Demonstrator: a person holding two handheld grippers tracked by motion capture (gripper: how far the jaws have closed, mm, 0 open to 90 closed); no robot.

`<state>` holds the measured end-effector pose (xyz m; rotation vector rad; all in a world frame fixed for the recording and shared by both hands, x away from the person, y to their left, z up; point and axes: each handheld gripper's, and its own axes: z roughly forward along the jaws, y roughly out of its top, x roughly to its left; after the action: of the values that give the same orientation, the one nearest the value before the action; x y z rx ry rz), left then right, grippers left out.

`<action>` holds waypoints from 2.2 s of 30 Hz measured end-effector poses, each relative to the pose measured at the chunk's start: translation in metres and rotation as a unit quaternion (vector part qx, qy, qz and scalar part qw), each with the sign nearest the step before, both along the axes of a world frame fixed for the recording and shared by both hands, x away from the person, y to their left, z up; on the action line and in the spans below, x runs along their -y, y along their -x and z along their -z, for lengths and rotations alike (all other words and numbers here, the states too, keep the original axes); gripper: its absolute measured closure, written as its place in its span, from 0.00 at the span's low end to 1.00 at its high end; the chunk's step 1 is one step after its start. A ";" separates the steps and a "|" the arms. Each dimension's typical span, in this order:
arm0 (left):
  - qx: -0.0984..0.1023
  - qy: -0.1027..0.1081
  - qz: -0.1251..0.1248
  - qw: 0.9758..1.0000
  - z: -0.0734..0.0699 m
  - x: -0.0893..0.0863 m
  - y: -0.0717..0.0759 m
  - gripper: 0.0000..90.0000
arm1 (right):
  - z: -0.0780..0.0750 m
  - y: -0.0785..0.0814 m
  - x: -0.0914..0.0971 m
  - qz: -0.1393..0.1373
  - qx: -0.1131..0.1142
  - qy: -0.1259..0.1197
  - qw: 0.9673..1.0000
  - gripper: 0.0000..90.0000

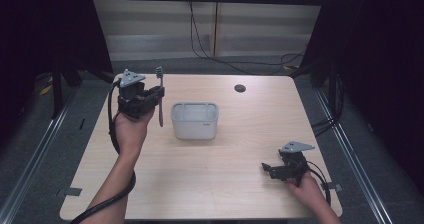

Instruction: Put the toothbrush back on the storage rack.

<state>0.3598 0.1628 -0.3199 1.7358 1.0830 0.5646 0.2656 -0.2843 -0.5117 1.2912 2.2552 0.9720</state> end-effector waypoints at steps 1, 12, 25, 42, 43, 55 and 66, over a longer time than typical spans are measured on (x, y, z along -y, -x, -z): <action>0.000 0.000 0.000 1.000 -0.001 0.000 -0.001 0.89 | 0.000 0.000 0.000 0.000 0.000 0.000 1.000 0.13; 0.010 0.017 0.002 1.000 -0.010 0.004 -0.008 0.89 | 0.000 0.001 0.000 0.003 -0.003 -0.001 1.000 0.13; 0.026 0.029 0.007 0.999 -0.019 0.011 -0.013 0.89 | 0.000 0.000 0.000 0.001 0.000 0.000 1.000 0.13; 0.038 0.041 0.009 0.998 -0.019 0.024 -0.023 0.89 | 0.000 0.000 0.000 0.001 0.000 0.000 1.000 0.13; 0.039 0.041 0.010 0.998 -0.019 0.025 -0.023 0.89 | 0.000 0.001 0.000 0.002 -0.002 0.000 1.000 0.13; 0.039 0.043 0.006 0.998 -0.012 0.031 -0.028 0.89 | 0.000 0.000 0.000 0.001 0.000 0.000 1.000 0.13; 0.044 0.036 0.002 0.998 0.002 0.036 -0.031 0.89 | 0.000 0.000 0.000 0.001 0.000 0.000 1.000 0.13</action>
<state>0.3904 0.1270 -0.3217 1.6360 1.0270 0.5874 0.2653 -0.2844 -0.5117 1.2936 2.2538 0.9714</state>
